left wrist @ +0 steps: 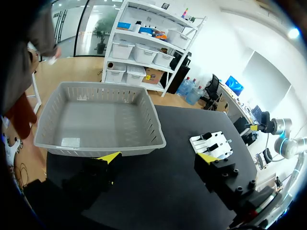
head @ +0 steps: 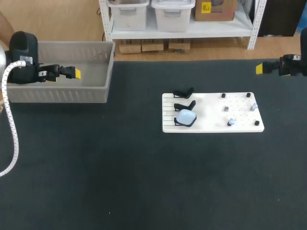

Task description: Pick up each earbud case from the left stands, insert the matching earbuds, close the lid, and place the case in the box.

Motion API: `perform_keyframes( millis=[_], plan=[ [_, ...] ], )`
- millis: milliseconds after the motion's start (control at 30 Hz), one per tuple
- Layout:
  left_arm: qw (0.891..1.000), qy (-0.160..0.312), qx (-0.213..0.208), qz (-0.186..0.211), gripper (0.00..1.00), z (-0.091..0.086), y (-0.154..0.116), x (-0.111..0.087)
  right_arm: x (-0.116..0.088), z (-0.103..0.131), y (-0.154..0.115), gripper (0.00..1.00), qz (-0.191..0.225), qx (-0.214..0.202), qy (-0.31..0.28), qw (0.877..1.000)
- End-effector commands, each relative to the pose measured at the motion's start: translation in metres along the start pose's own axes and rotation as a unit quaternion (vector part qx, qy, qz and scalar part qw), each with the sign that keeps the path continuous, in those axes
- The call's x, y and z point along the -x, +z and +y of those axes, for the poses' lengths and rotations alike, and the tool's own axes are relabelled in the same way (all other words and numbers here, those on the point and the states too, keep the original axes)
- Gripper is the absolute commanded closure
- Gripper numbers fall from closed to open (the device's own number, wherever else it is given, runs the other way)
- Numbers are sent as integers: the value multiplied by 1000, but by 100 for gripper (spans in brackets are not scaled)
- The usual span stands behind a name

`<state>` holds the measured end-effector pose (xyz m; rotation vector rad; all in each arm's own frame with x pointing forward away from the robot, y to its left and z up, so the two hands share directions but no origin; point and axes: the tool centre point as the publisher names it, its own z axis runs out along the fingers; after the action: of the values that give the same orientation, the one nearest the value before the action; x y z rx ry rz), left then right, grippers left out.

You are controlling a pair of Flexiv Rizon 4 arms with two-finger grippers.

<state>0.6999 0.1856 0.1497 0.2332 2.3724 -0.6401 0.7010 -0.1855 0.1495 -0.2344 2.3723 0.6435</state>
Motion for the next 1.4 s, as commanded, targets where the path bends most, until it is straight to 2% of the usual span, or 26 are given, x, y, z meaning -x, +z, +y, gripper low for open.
perform_keyframes(
  millis=[33,733,833,967,1100,1233,1400],
  plan=[
    [1000,-1,4,3,0,-1,0,1,0,0,0,0,0,0,0,1000],
    [1000,-1,4,3,0,-1,0,1,0,0,0,0,0,0,0,1000],
    [997,49,-57,-8,0,-15,-3,7,0,0,0,0,0,0,0,1000],
    [989,108,-102,-4,0,-26,0,13,0,0,0,0,0,0,0,1000],
    [972,180,-151,1,0,-40,6,18,0,0,0,0,0,0,0,1000],
    [942,268,-204,12,0,-56,16,19,0,0,0,0,0,0,0,1000],
    [901,343,-262,39,0,-73,33,14,0,0,0,0,0,0,0,1000]
  ],
)
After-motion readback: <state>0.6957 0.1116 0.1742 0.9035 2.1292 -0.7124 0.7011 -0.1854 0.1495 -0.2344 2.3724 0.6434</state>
